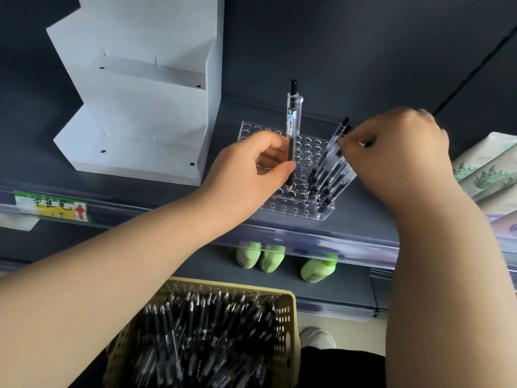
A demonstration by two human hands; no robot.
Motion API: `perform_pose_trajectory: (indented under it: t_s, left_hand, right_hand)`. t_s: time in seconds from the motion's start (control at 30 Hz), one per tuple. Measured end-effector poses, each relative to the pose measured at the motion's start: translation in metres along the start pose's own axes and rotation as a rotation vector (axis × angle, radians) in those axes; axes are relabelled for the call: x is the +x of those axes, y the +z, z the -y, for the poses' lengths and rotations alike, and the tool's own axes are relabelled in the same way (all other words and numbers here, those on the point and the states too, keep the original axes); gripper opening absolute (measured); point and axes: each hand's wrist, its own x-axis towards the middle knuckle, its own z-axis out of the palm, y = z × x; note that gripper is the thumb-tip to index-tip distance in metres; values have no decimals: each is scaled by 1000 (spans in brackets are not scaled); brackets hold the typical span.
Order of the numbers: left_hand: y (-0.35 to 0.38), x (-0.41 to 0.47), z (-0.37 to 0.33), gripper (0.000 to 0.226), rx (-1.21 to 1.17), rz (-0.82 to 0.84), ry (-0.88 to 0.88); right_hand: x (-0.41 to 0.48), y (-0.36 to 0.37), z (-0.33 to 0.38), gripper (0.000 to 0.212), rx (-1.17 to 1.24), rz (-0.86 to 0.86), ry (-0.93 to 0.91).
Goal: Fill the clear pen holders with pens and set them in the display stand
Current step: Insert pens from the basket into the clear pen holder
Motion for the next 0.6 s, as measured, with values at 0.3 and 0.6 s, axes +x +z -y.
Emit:
perform_pose_trajectory:
  t_s: [0.3, 0.6]
  left_hand:
    - [37, 8, -9, 23, -8, 34, 67]
    - [58, 9, 1, 31, 172, 51, 45]
  right_hand:
    - [2, -8, -7, 17, 114, -75, -4]
    - [-3, -13, -17, 18, 195, -129, 26]
